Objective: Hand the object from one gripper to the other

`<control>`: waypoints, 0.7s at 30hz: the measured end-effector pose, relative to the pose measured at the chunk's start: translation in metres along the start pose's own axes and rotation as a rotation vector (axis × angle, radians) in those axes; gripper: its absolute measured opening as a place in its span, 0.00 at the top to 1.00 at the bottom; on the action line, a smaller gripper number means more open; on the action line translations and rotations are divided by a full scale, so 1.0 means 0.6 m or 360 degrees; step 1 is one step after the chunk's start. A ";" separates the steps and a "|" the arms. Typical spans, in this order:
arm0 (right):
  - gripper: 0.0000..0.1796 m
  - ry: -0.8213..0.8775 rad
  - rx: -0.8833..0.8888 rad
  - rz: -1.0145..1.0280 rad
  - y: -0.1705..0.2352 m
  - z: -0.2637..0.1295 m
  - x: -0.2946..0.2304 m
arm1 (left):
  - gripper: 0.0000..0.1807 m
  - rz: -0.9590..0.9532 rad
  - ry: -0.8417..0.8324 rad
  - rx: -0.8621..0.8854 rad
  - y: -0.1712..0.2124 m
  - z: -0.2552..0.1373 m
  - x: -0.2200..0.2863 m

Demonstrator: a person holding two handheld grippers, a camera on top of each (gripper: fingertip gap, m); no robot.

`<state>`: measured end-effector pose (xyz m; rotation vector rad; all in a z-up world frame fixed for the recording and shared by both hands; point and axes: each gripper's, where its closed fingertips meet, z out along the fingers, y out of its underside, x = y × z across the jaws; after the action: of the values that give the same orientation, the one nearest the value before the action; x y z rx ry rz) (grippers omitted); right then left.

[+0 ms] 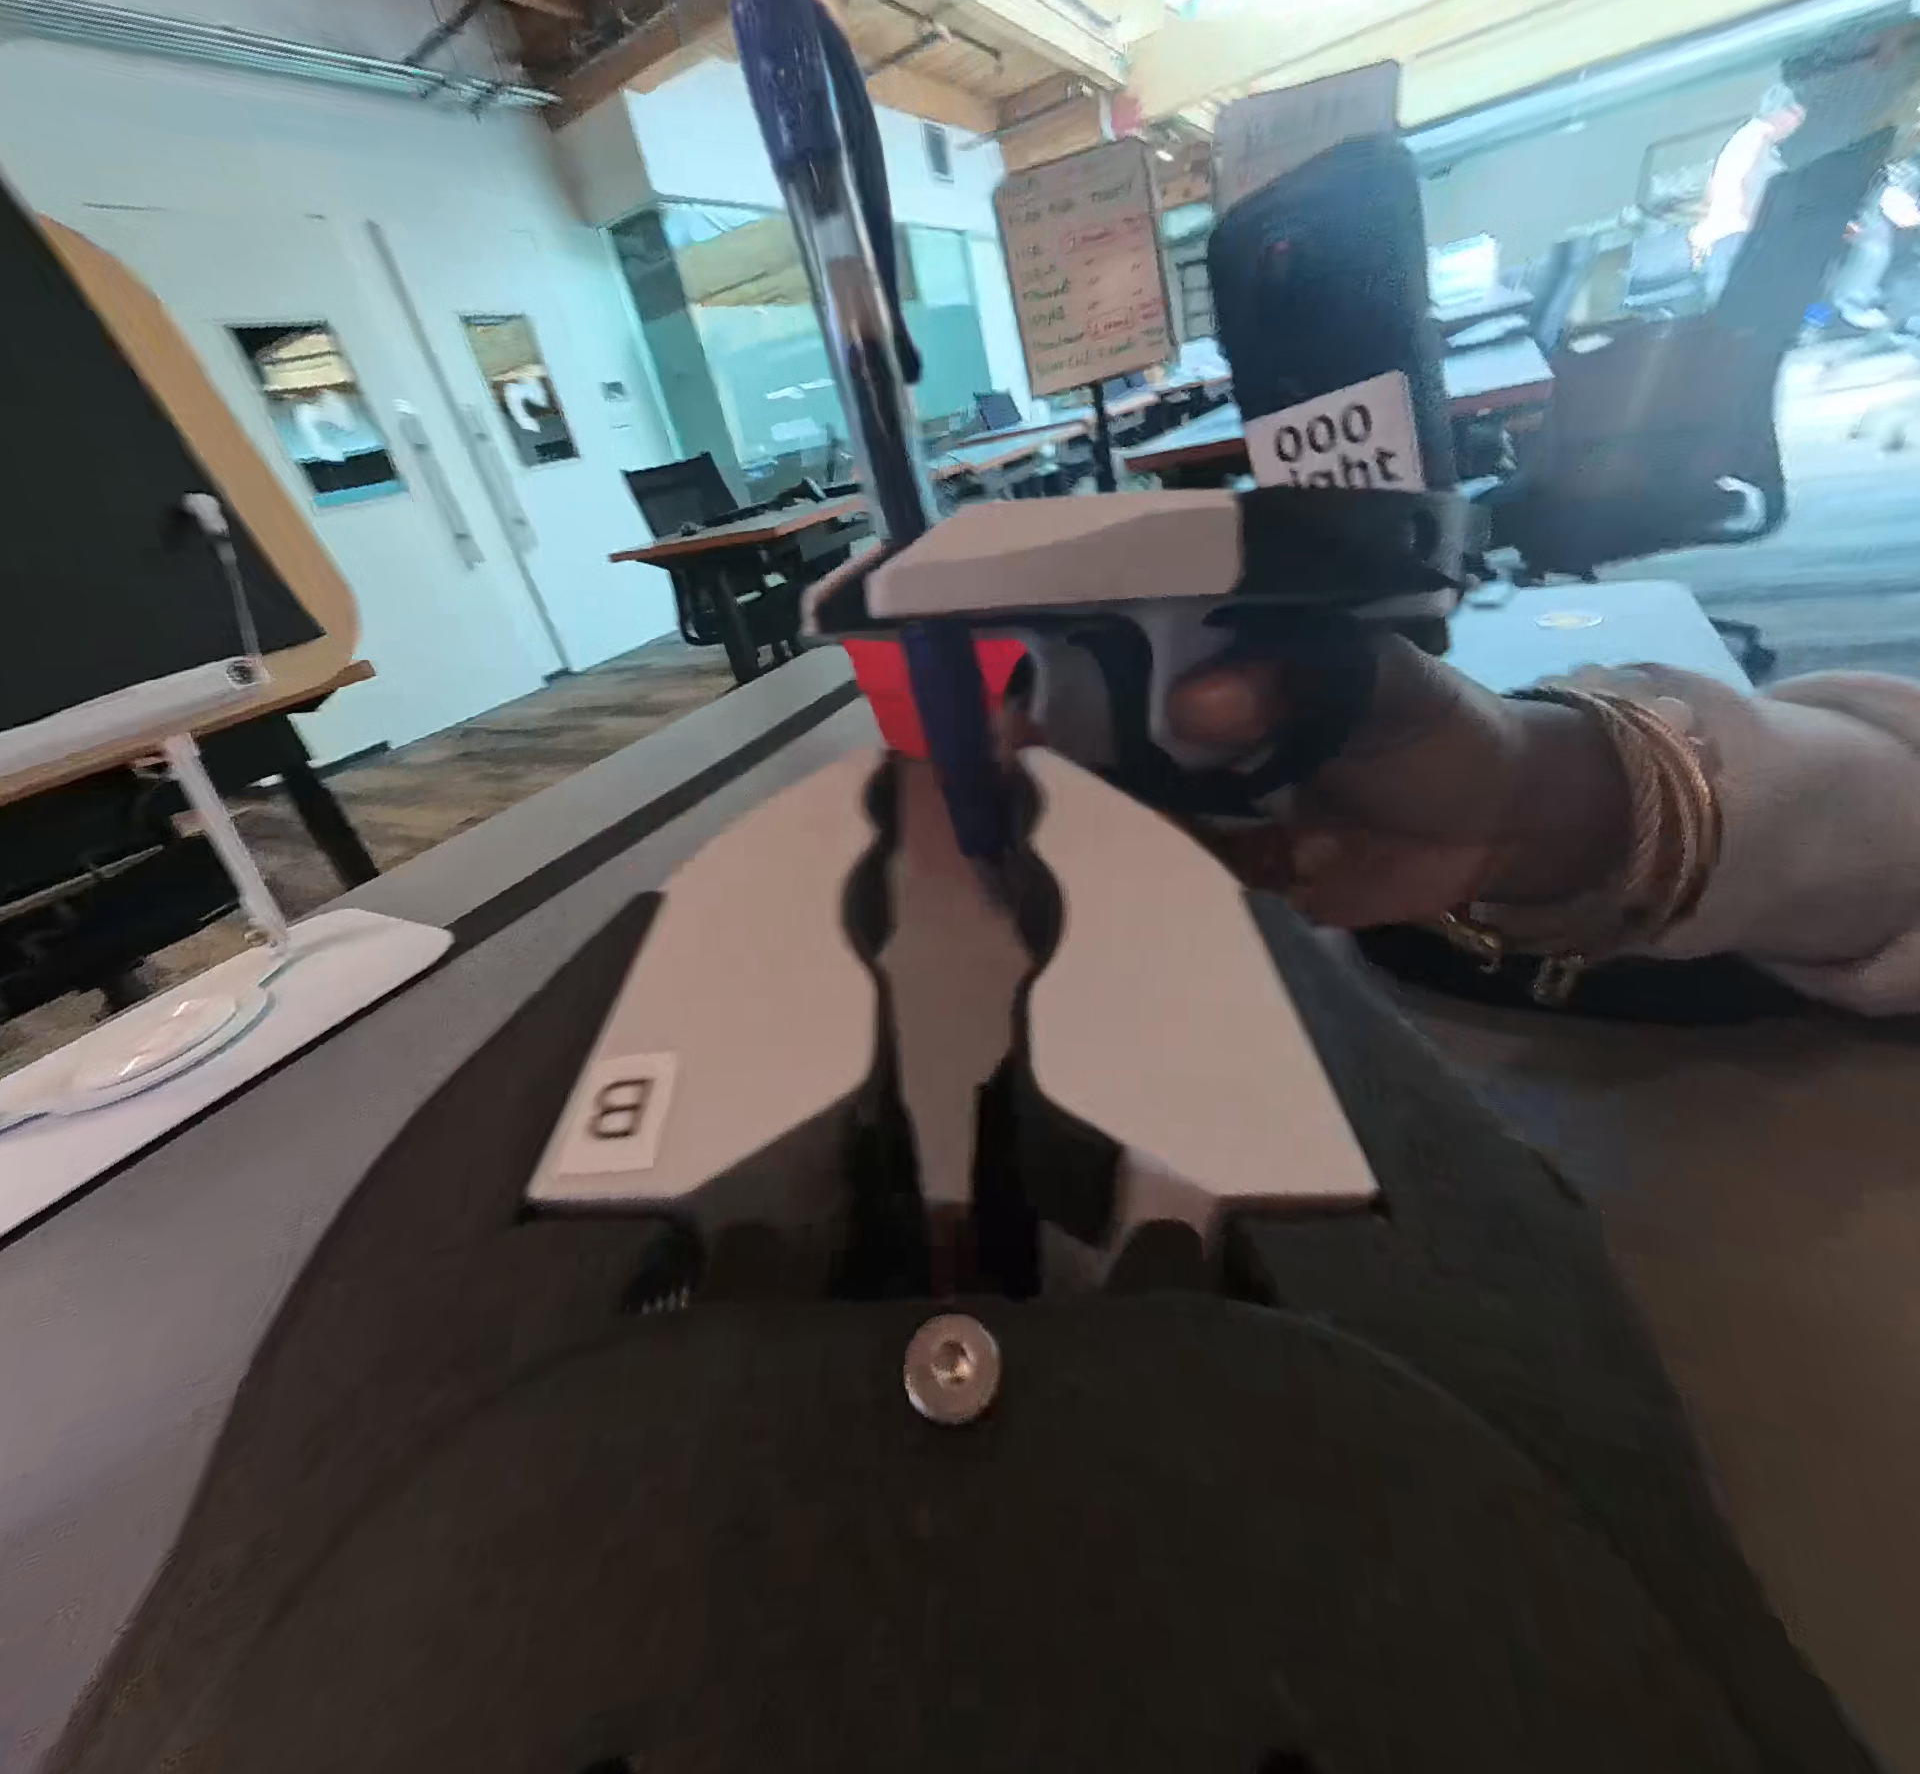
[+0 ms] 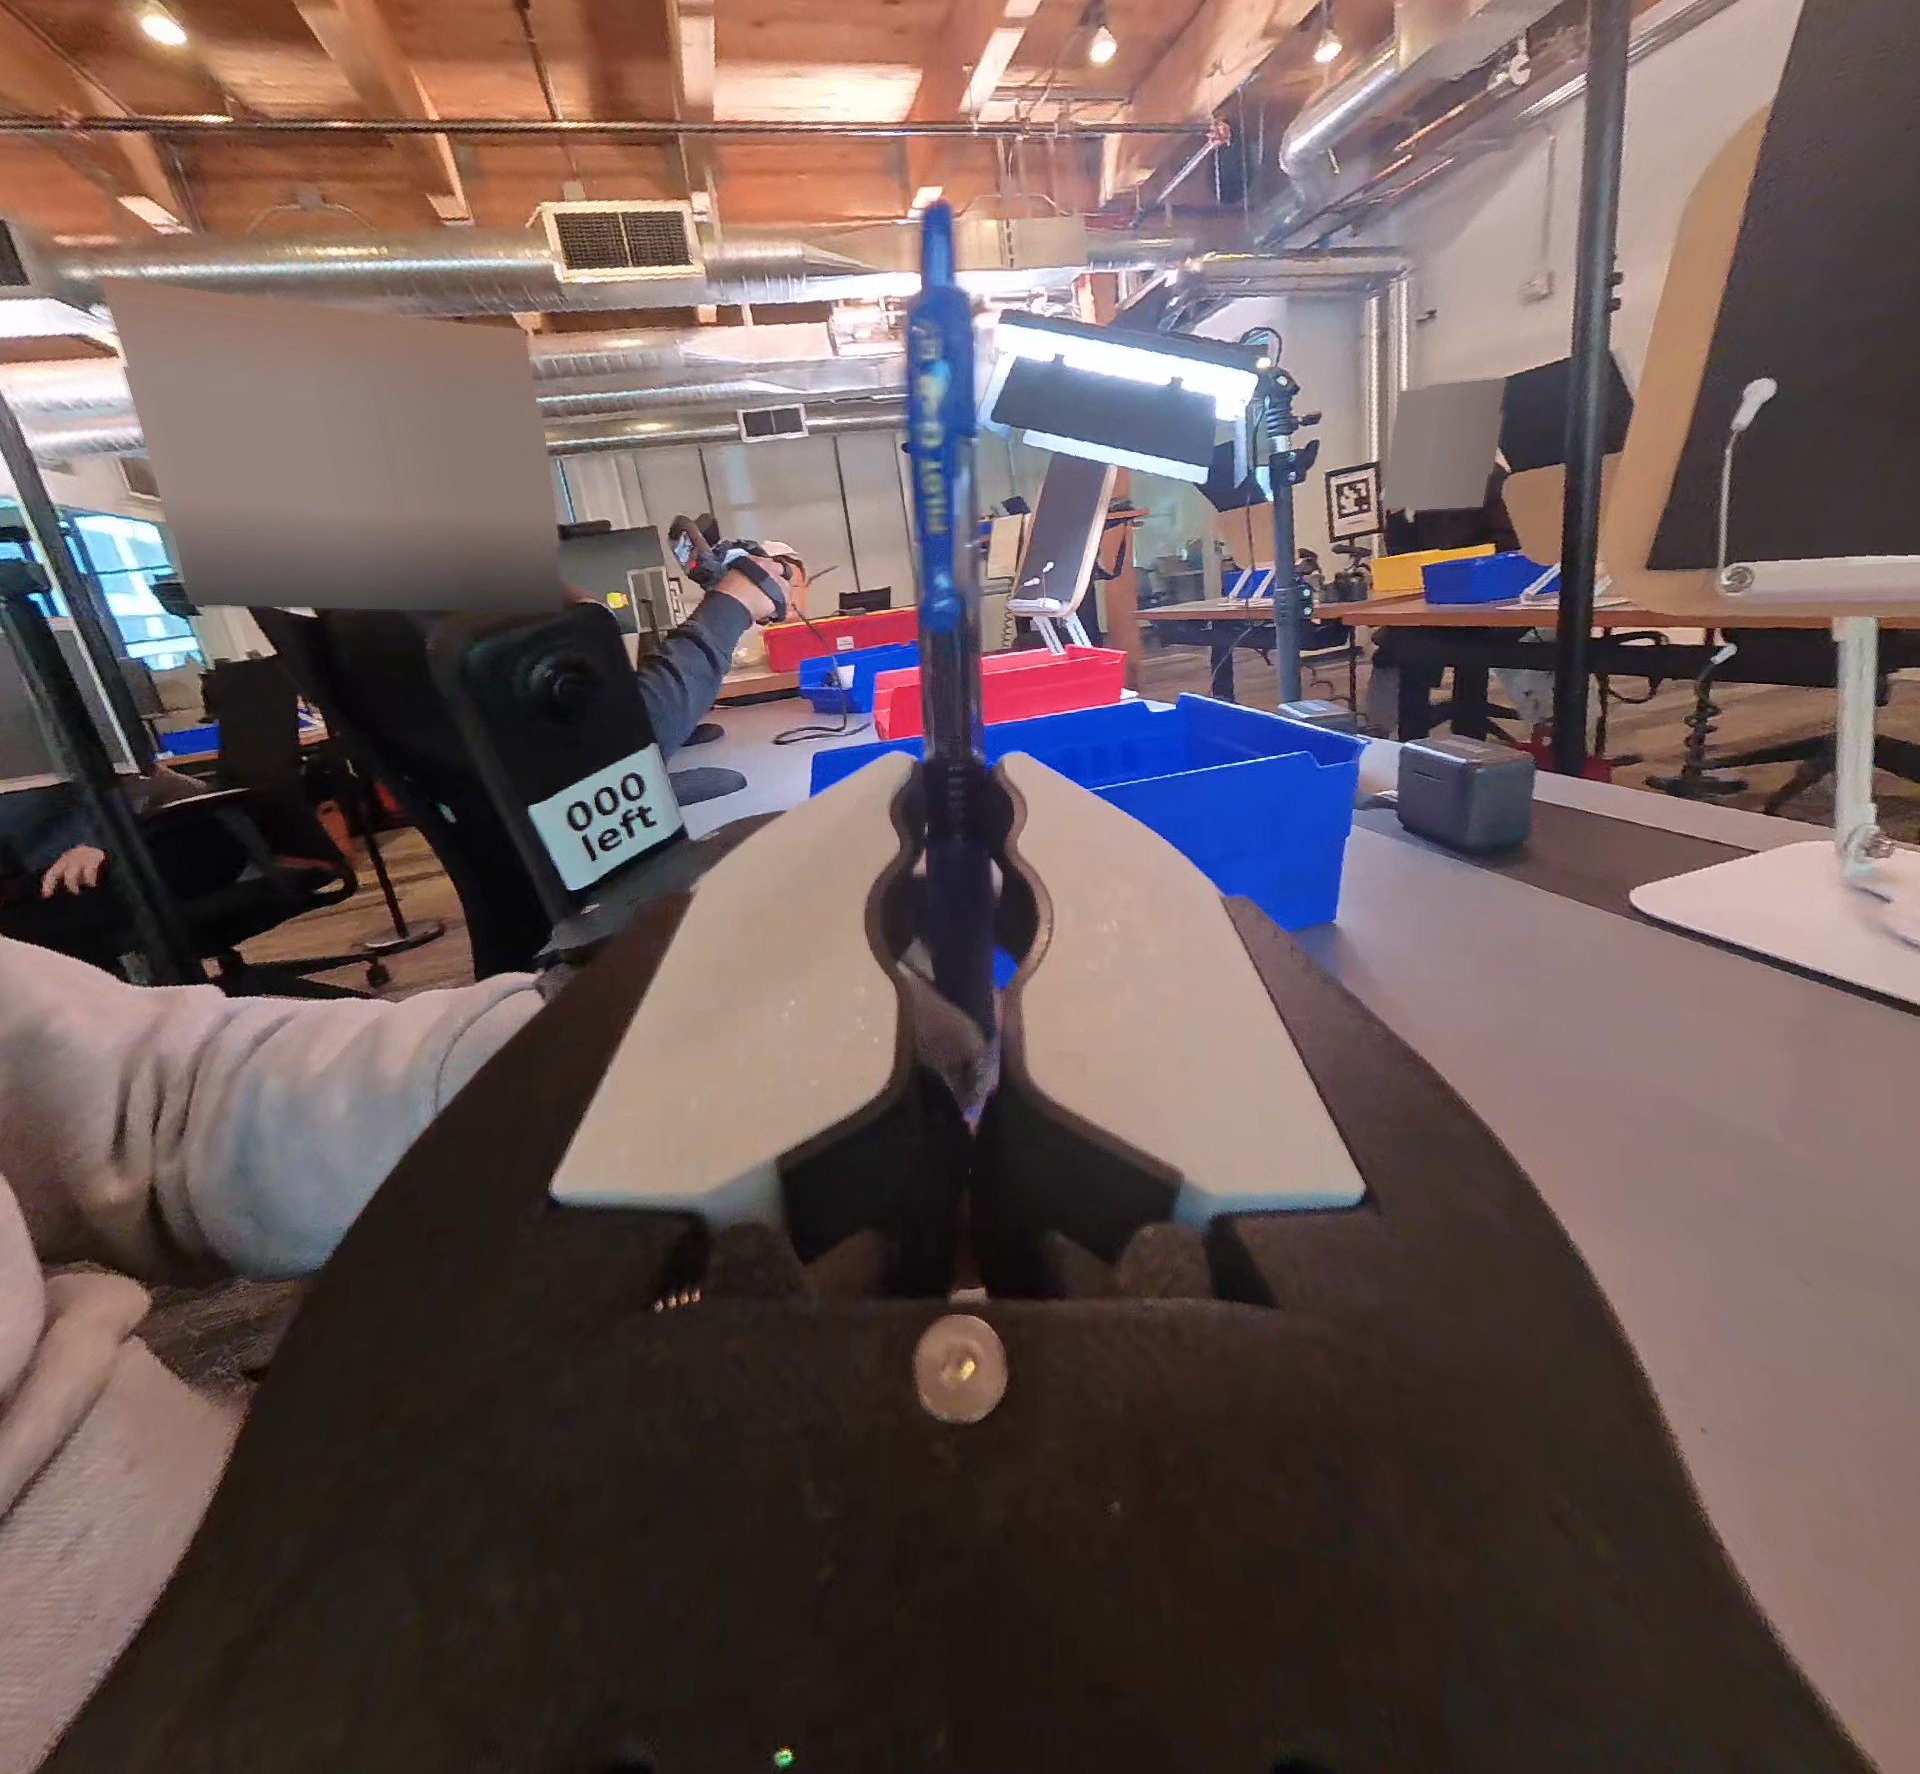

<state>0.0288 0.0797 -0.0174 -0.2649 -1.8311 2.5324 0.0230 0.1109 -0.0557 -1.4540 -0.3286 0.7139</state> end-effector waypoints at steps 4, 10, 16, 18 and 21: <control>0.93 -0.0065 0.0004 -0.0007 -0.005 -0.002 -0.009 | 0.94 -0.0251 0.0169 0.0034 -0.012 -0.006 0.014; 0.52 -0.0457 -0.0096 0.0145 -0.005 -0.004 -0.063 | 0.94 -0.0982 0.1104 0.0353 -0.088 -0.054 0.092; 0.67 -0.0763 -0.0068 0.0121 -0.004 -0.012 -0.119 | 0.94 -0.1036 0.1371 0.0112 -0.061 -0.058 0.143; 0.81 -0.0825 -0.0061 0.0067 -0.006 -0.019 -0.129 | 0.94 -0.1043 0.1343 0.0109 -0.059 -0.055 0.140; 0.95 -0.0834 -0.0039 0.0028 -0.014 -0.024 -0.131 | 0.94 -0.1089 0.1279 0.0133 -0.060 -0.051 0.125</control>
<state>0.1077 0.0880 -0.0033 0.4287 -2.0079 2.7809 0.1069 0.1350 -0.0407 -1.3130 -0.1410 -0.4101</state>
